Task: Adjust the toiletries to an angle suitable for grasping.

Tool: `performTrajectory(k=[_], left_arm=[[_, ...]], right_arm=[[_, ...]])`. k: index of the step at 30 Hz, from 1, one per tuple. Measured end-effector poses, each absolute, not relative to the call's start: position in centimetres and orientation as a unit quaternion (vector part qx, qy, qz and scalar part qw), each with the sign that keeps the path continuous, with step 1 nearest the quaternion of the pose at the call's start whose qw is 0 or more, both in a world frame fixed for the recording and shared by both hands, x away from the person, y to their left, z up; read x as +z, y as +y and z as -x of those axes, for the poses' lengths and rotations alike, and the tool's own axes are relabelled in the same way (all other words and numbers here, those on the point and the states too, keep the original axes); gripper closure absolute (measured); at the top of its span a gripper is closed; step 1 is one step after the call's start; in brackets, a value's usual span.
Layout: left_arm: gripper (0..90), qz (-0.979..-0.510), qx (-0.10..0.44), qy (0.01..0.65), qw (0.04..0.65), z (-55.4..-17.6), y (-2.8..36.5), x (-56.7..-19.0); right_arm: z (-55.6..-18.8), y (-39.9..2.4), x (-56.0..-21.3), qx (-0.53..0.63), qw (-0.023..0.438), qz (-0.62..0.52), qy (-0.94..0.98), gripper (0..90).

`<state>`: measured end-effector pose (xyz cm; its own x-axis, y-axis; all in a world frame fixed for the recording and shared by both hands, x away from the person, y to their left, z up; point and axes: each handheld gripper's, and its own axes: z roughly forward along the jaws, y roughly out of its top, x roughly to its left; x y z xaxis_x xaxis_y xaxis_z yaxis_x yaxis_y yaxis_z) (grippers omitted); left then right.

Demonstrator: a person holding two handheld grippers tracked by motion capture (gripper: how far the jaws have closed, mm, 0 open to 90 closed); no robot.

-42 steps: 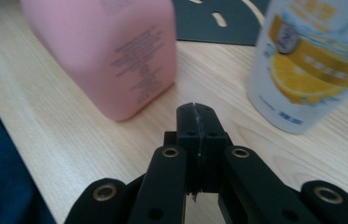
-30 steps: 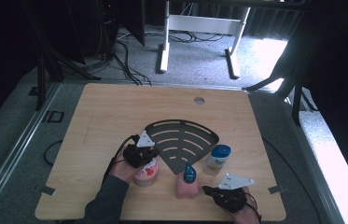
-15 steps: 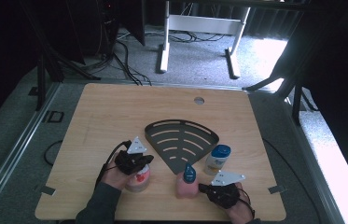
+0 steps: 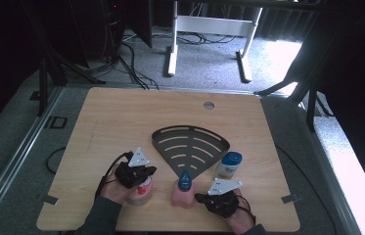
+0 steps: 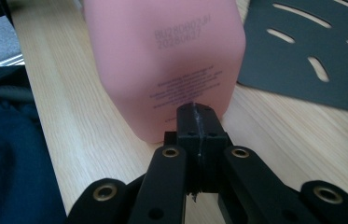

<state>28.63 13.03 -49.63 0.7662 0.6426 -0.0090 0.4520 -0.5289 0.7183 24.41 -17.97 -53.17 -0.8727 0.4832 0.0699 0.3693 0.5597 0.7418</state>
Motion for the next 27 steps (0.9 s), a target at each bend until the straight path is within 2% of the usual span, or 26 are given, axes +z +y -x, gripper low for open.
performTrajectory(k=[8, 10, 27], left_arm=[[89.8, -0.866, 0.127, 0.316, 0.367, -28.4, 13.3, -49.5], [89.8, -0.861, 0.123, 0.308, 0.385, -28.1, 13.8, -49.0], [89.8, -0.84, 0.119, 0.306, 0.432, -27.5, 15.5, -47.6]], right_arm=[[-24.2, -15.7, -53.1, 0.41, 0.056, -0.216, 0.885, 90.0], [-23.9, -14.8, -53.0, 0.415, 0.051, -0.202, 0.885, 90.0], [-26.0, -11.7, -52.5, 0.428, 0.066, -0.198, 0.879, 90.0]])
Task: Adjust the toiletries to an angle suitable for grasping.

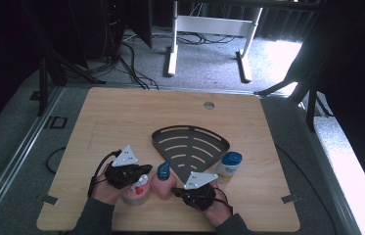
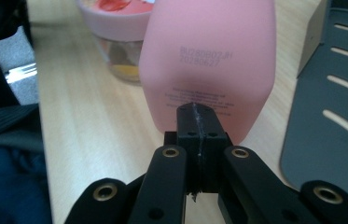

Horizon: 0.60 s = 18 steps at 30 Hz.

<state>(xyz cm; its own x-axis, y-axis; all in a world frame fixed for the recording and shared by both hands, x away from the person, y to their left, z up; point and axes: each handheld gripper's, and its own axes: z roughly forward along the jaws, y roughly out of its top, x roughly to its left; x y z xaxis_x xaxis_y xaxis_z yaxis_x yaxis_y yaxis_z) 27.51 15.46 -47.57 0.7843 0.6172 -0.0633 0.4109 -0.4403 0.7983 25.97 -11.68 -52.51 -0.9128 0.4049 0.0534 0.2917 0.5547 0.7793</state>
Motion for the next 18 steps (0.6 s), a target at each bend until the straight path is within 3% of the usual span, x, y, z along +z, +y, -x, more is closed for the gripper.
performTrajectory(k=[18], left_arm=[[89.9, -0.84, 0.133, 0.318, 0.419, -27.6, 16.4, -47.5]], right_arm=[[-28.6, -8.2, -52.5, 0.44, 0.072, -0.206, 0.871, 90.0]])
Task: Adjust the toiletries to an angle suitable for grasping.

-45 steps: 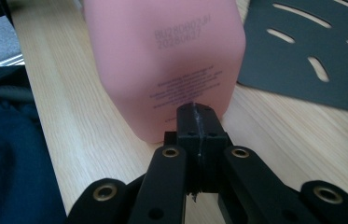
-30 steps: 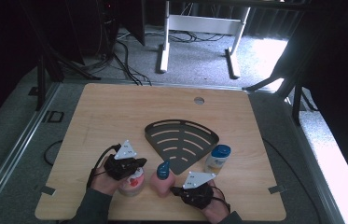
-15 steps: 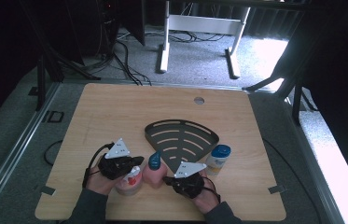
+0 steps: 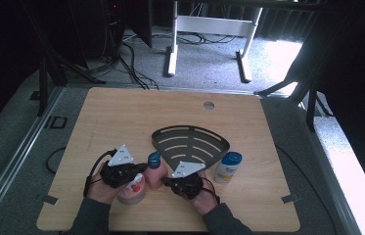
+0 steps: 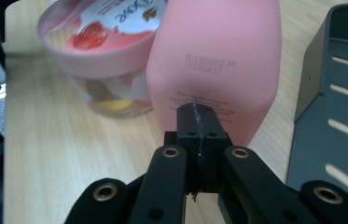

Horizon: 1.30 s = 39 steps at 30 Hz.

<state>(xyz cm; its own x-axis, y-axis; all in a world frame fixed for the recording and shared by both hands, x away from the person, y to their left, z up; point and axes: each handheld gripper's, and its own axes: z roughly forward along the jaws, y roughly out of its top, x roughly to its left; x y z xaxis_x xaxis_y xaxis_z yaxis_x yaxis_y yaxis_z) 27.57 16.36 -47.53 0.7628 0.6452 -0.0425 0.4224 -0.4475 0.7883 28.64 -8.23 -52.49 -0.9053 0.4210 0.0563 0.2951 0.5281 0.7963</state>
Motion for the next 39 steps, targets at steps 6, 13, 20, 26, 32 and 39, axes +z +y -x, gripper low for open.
performTrajectory(k=[6, 13, 20, 26, 32, 39], left_arm=[[89.9, -0.844, 0.134, 0.324, 0.406, -27.9, 16.2, -48.1], [89.8, -0.847, 0.129, 0.329, 0.398, -28.1, 16.0, -48.7], [89.6, -0.845, 0.13, 0.331, 0.4, -28.1, 16.1, -48.7], [88.9, -0.85, 0.127, 0.325, 0.394, -28.1, 15.6, -48.9], [88.7, -0.851, 0.129, 0.325, 0.391, -28.1, 15.4, -48.9], [88.1, -0.847, 0.133, 0.33, 0.396, -28.1, 15.6, -48.8]], right_arm=[[-29.6, -6.6, -52.4, 0.437, 0.09, -0.216, 0.869, 90.0], [-30.6, -5.6, -52.5, 0.44, 0.083, -0.246, 0.86, 90.0], [-29.0, -6.9, -52.6, 0.425, 0.097, -0.227, 0.871, 90.0], [-26.7, -11.2, -52.2, 0.427, 0.119, -0.249, 0.861, 90.0], [-25.5, -13.5, -52.1, 0.418, 0.126, -0.265, 0.86, 89.8], [-24.0, -16.8, -51.3, 0.428, 0.128, -0.293, 0.845, 88.1]])
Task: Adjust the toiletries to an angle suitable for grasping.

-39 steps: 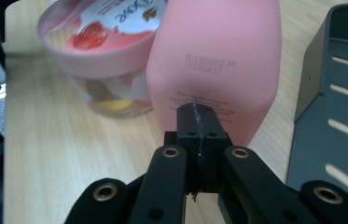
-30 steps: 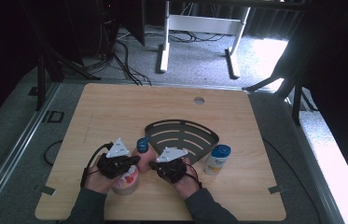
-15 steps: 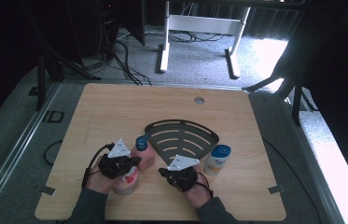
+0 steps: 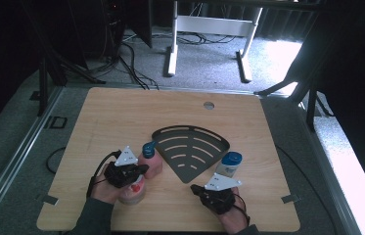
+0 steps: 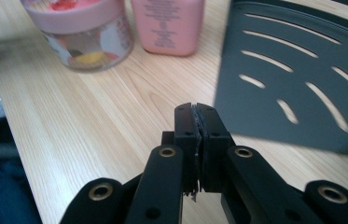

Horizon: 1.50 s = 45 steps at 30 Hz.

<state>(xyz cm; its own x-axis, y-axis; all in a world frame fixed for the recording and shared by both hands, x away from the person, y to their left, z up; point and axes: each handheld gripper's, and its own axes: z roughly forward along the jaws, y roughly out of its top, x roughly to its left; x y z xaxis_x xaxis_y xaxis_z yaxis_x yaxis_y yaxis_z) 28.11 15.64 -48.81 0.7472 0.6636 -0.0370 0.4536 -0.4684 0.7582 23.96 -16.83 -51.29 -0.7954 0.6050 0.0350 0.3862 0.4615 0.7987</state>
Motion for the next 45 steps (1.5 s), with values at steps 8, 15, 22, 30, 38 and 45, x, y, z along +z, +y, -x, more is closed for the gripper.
performTrajectory(k=[8, 15, 22, 30, 38, 45], left_arm=[[86.8, -0.849, 0.131, 0.328, 0.393, -28.1, 15.6, -48.8], [86.4, -0.849, 0.129, 0.327, 0.395, -28.2, 15.5, -48.9], [86.2, -0.849, 0.125, 0.325, 0.397, -28.2, 15.3, -49.0], [86.2, -0.849, 0.125, 0.324, 0.398, -28.2, 15.3, -49.0], [85.9, -0.849, 0.124, 0.324, 0.399, -28.3, 15.3, -49.0], [85.9, -0.849, 0.123, 0.324, 0.399, -28.3, 15.3, -49.0]], right_arm=[[-24.1, -21.0, -51.5, 0.39, 0.163, -0.349, 0.837, 88.2], [-24.9, -25.5, -51.4, 0.368, 0.183, -0.398, 0.82, 88.1], [-26.2, -28.4, -51.4, 0.369, 0.19, -0.422, 0.806, 88.2], [-29.5, -29.0, -52.1, 0.391, 0.18, -0.408, 0.805, 88.4], [-31.3, -28.6, -53.5, 0.416, 0.153, -0.379, 0.812, 89.8], [-30.0, -28.4, -53.7, 0.421, 0.139, -0.354, 0.824, 89.8]])
